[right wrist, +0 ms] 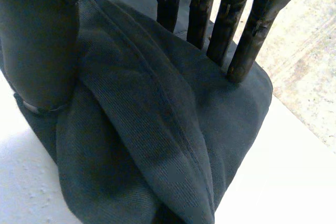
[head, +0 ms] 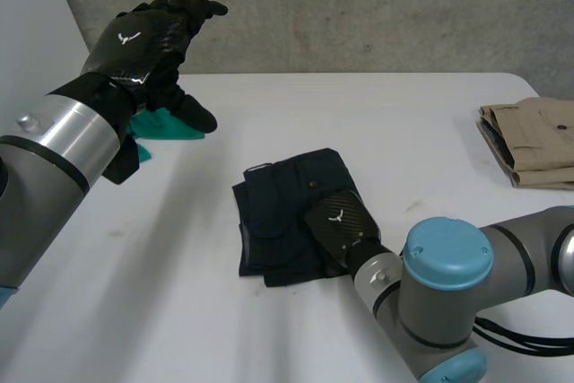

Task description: Fold the laundry.

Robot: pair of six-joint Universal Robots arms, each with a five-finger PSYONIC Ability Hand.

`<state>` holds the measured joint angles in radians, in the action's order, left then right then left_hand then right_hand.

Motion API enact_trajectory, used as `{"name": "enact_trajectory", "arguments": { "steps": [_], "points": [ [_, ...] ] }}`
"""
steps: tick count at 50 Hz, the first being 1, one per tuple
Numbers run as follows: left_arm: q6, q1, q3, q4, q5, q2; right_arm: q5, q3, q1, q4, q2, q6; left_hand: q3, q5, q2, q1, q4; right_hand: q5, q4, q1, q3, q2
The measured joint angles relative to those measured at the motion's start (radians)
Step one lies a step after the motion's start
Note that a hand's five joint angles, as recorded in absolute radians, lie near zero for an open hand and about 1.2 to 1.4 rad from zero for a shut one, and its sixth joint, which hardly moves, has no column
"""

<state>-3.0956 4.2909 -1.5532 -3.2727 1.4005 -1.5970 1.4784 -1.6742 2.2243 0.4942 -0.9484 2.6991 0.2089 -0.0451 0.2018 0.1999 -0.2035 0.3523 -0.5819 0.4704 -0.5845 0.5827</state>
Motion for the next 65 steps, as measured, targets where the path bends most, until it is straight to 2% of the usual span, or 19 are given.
{"name": "enact_trajectory", "arguments": {
  "steps": [5, 11, 17, 23, 33, 40, 43, 46, 49, 55, 58, 60, 65],
  "points": [
    [0.001, 0.002, -0.002, 0.000, 0.000, 0.001, 0.000, 0.016, 0.000, -0.001, 0.013, 0.000, 0.000, 0.000, 0.000, 0.000, 0.000, 0.094, -0.135, 0.083, -0.127, 0.121],
    [0.005, 0.003, -0.002, 0.000, 0.000, 0.002, -0.001, 0.040, 0.000, -0.002, 0.021, 0.004, 0.000, 0.000, 0.000, 0.000, 0.000, 0.123, -0.176, 0.117, -0.163, 0.164],
    [0.008, 0.003, -0.004, -0.001, 0.000, 0.003, -0.005, 0.065, -0.001, -0.002, 0.040, 0.007, 0.000, 0.000, 0.000, 0.000, 0.000, 0.255, -0.300, 0.203, -0.275, 0.282],
    [0.009, 0.006, -0.008, -0.001, 0.000, 0.003, -0.010, 0.091, -0.003, -0.002, 0.067, 0.007, 0.000, 0.000, 0.000, 0.000, 0.000, 0.471, -0.588, 0.364, -0.487, 0.545],
    [0.009, 0.011, -0.008, -0.001, 0.000, 0.003, -0.007, 0.136, -0.024, -0.018, 0.068, 0.003, 0.000, 0.000, 0.000, 0.000, 0.000, 0.471, -0.603, 0.397, -0.516, 0.567],
    [0.007, 0.013, -0.004, -0.001, 0.000, 0.003, -0.019, 0.178, -0.167, -0.070, 0.029, -0.046, 0.000, 0.000, 0.000, 0.000, 0.000, 0.503, -0.603, 0.407, -0.516, 0.567],
    [0.005, 0.015, -0.002, -0.001, 0.000, 0.003, -0.039, 0.201, -0.243, -0.105, 0.021, -0.087, 0.000, 0.000, 0.000, 0.000, 0.000, 0.508, -0.603, 0.407, -0.516, 0.567],
    [0.004, 0.020, 0.000, -0.001, 0.000, 0.003, -0.093, 0.234, -0.345, -0.153, 0.018, -0.147, 0.000, 0.000, 0.000, 0.000, 0.000, 0.508, -0.603, 0.407, -0.516, 0.567],
    [0.004, 0.027, 0.001, -0.001, -0.001, 0.003, -0.172, 0.272, -0.440, -0.188, 0.021, -0.197, 0.000, 0.000, 0.000, 0.000, 0.000, 0.508, -0.603, 0.407, -0.520, 0.567],
    [0.006, 0.034, -0.001, -0.001, -0.001, 0.003, -0.290, 0.315, -0.550, -0.219, 0.030, -0.226, 0.000, 0.000, 0.000, 0.000, 0.000, 0.516, -0.603, 0.407, -0.520, 0.567],
    [0.006, 0.035, -0.004, -0.001, 0.000, 0.003, -0.343, 0.318, -0.581, -0.248, 0.034, -0.222, 0.000, 0.000, 0.000, 0.000, 0.000, 0.440, -0.415, 0.357, -0.399, 0.403],
    [0.007, 0.035, -0.005, -0.001, 0.000, 0.003, -0.366, 0.315, -0.589, -0.273, 0.035, -0.214, 0.000, 0.000, 0.000, 0.000, 0.000, 0.236, -0.192, 0.181, -0.183, 0.177],
    [0.008, 0.035, -0.005, -0.002, -0.001, 0.003, -0.385, 0.306, -0.592, -0.315, 0.037, -0.198, 0.000, 0.000, 0.000, 0.000, 0.000, 0.065, -0.014, 0.048, -0.009, 0.016]
  ]
}}
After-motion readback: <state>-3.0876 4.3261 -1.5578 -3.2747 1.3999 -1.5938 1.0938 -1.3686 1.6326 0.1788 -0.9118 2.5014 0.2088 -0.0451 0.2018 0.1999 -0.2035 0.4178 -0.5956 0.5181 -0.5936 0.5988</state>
